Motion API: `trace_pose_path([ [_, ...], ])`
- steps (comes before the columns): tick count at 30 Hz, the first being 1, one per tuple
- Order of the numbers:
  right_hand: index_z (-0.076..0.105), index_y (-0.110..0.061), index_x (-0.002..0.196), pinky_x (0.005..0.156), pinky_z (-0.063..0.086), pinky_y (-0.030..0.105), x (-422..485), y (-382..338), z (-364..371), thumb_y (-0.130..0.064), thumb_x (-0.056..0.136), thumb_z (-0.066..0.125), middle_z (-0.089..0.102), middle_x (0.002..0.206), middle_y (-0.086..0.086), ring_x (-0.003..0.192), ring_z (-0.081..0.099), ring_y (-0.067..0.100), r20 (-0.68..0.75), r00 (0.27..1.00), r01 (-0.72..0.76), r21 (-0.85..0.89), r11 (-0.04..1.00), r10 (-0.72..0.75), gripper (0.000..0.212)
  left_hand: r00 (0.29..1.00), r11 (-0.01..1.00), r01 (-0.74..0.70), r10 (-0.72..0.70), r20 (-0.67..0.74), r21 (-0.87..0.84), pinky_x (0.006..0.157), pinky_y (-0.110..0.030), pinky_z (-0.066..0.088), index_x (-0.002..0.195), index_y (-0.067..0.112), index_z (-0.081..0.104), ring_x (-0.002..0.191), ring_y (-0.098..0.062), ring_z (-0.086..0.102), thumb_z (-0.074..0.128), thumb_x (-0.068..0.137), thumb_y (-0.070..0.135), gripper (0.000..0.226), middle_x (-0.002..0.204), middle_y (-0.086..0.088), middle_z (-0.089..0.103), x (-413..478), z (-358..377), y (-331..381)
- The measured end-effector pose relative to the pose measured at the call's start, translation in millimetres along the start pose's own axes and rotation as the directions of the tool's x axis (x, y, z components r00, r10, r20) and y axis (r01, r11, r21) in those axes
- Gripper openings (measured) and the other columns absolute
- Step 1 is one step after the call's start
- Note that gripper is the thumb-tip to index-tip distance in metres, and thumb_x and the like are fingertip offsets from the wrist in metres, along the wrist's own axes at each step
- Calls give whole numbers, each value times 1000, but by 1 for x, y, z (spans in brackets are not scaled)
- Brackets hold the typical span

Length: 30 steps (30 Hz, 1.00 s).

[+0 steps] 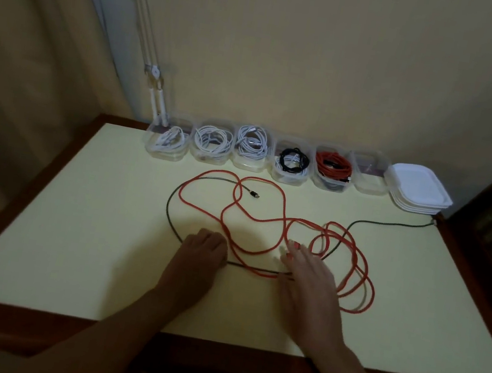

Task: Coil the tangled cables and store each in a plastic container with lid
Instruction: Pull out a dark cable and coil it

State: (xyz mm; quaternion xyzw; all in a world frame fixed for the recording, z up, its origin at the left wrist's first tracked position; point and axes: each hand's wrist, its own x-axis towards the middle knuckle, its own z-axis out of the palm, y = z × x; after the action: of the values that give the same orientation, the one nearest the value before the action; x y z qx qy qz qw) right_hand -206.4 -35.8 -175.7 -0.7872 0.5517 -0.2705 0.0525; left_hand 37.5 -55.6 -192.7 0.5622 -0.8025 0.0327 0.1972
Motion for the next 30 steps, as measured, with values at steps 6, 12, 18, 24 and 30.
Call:
trace_pose_path([
  [6,52,-32,145,106,40,31,-21,-17,-4,-34,95,59,55,144,-9,131,49,11,94,994,-63,98,993,54,50,995,997,44,-38,93,-64,75,-33,46,97,12,60,84,-21,52,42,97,16,18,94,-6,62,9,-29,16],
  [12,60,-29,131,104,45,37,20,-39,-24,-31,95,62,65,129,-7,120,59,16,52,998,-38,-24,999,39,36,979,906,178,-203,-24,-384,65,-42,42,95,16,50,71,-22,52,37,104,18,16,79,-3,58,69,-105,28],
  [18,52,-22,143,87,50,34,71,-50,-58,-33,97,61,68,127,4,111,64,24,27,964,-266,130,955,265,48,915,795,113,-317,-248,-596,66,-32,41,114,15,51,73,-14,58,45,105,20,12,75,8,57,129,-208,40],
  [24,72,-21,113,77,54,36,131,-70,-88,-37,103,52,75,92,4,87,69,26,61,959,-284,207,936,277,28,865,693,-29,-344,-366,-720,67,-17,41,112,20,48,68,7,56,48,104,20,9,76,10,63,164,-290,52],
  [30,69,-3,89,74,60,40,172,-94,-141,-42,108,41,76,84,15,71,75,28,120,898,-396,637,661,423,51,819,637,-54,-413,-399,-769,78,-16,42,114,21,48,86,-1,61,52,103,22,11,79,11,65,167,-330,55],
])
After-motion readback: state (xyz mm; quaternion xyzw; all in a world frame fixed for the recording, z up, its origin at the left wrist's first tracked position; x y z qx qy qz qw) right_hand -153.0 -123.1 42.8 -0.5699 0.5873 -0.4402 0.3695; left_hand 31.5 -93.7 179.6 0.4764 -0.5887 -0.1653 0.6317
